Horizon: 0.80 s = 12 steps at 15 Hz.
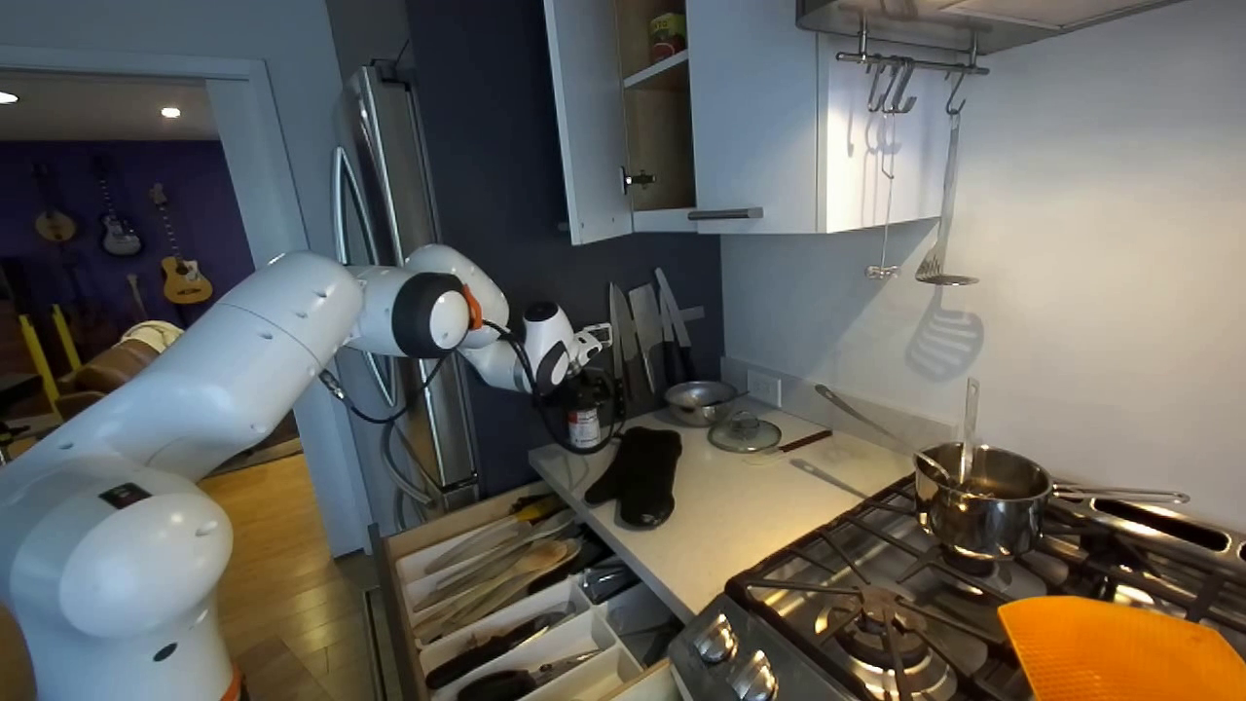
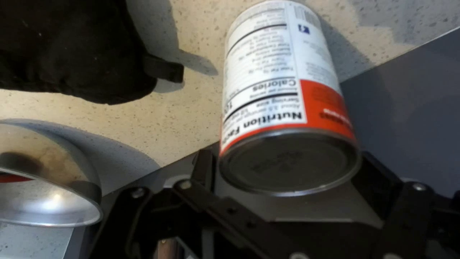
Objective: Move the red and white tin forward to the left
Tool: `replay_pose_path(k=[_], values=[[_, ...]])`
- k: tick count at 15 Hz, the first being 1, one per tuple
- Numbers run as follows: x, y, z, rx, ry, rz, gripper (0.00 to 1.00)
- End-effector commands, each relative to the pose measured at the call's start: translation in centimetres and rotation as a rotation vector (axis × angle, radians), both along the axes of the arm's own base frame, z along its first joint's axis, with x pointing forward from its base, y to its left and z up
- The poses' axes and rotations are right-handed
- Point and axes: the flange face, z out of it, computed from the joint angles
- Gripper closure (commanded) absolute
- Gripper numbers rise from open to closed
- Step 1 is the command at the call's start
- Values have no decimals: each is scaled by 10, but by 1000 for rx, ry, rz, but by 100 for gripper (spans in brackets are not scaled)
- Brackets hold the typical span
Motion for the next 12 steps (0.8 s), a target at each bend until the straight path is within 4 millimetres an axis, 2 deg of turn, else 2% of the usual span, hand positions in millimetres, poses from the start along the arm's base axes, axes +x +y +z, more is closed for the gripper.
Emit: replay_pose_path(k=[1,7,12], values=[[5,1,5,-4,-21,-2,0],[3,-12,16,43,28,47,0],[4,-52,33,11,54,28,0]])
